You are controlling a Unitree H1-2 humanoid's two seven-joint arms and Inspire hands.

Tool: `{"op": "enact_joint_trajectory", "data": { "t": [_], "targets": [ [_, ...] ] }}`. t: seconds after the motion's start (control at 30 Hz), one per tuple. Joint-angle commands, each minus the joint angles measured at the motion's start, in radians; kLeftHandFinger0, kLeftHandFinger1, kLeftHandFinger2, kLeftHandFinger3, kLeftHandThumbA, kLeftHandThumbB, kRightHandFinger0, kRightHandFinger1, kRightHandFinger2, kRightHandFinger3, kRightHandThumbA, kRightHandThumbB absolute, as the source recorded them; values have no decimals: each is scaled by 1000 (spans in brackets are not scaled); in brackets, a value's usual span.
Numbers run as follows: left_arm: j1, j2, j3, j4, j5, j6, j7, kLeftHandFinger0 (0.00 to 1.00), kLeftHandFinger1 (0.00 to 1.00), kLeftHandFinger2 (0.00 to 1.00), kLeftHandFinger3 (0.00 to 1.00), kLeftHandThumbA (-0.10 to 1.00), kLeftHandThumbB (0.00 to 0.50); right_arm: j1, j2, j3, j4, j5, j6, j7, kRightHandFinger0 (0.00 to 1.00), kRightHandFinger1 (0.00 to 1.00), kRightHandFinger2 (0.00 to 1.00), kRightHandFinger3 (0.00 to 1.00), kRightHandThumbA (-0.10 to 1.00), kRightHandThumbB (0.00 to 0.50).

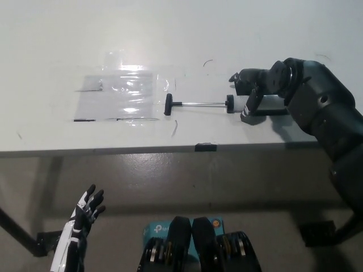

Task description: The robot uses right hand to pick up a small white air pumper and uses its left hand to compress it, and then puts it on the desk

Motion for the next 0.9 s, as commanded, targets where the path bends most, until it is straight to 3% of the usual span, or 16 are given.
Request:
{"op": "enact_joint_trajectory", "data": {
  "t": [0.0,0.07,0.17,0.3,0.43,0.5,0.6,0.63,0.67,0.7,0.73,0.77,0.8,0.83,0.87],
  "targets": [
    [6,1,7,-20,-18,-28,-7,1000,1000,1000,1000,1000,62,-46,-2,-9,-3,-11,-14,2,1000,1000,1000,1000,798,376],
    [8,3,8,-24,-19,-25,-8,1000,1000,1000,1000,1000,68,-40,-4,-31,3,7,-10,5,1000,1000,1000,1000,769,380],
    [8,2,9,-24,-17,-25,-7,1000,1000,1000,1000,1000,75,-34,-14,5,6,-35,-41,3,1000,1000,1000,1000,848,369],
    [8,3,8,-26,-26,-24,-13,1000,1000,1000,1000,1000,64,-28,-20,-1,14,-34,-25,6,1000,1000,1000,1000,800,377],
    [6,5,13,-25,-30,-22,-12,1000,1000,1000,1000,1000,60,-15,-28,14,24,-53,-44,-7,1000,1000,1000,1000,774,339],
    [11,2,12,-26,-22,-30,-7,1000,1000,1000,1000,1000,54,-8,-29,20,29,-58,-29,-5,1000,1000,1000,1000,763,357],
    [18,5,11,-30,-28,-31,-12,1000,1000,1000,1000,1000,46,7,-26,22,38,-62,17,-17,1000,1000,1000,1000,633,408],
    [18,6,11,-29,-29,-37,-13,1000,1000,1000,1000,1000,43,10,-27,27,39,-68,19,-20,1000,1000,1000,1000,568,399],
    [18,7,12,-28,-29,-39,-12,1000,1000,1000,1000,1000,46,16,-27,41,39,-84,18,-35,997,1000,1000,1000,459,342],
    [18,6,14,-31,-33,-28,-11,1000,1000,1000,1000,1000,56,26,-27,65,36,-111,8,-80,706,735,796,924,221,234],
    [18,5,14,-31,-34,-22,-10,1000,1000,1000,1000,1000,58,34,-28,82,32,-127,-2,-119,545,625,717,865,135,256],
    [18,5,14,-32,-30,-22,-7,1000,1000,1000,1000,1000,59,49,-29,103,29,-148,-7,-182,345,467,581,708,-53,218],
    [19,6,14,-32,-41,-25,-13,1000,1000,1000,1000,1000,51,58,-31,119,26,-160,-18,-225,117,289,422,484,-100,188],
    [19,7,16,-30,-42,-27,-12,1000,1000,1000,1000,1000,52,65,-29,121,26,-157,-16,-254,5,159,324,418,-100,178],
    [18,8,16,-27,-41,-30,-12,1000,1000,1000,1000,1000,52,74,-31,123,25,-158,-30,-283,1,189,368,382,-100,175]
  ]
}}
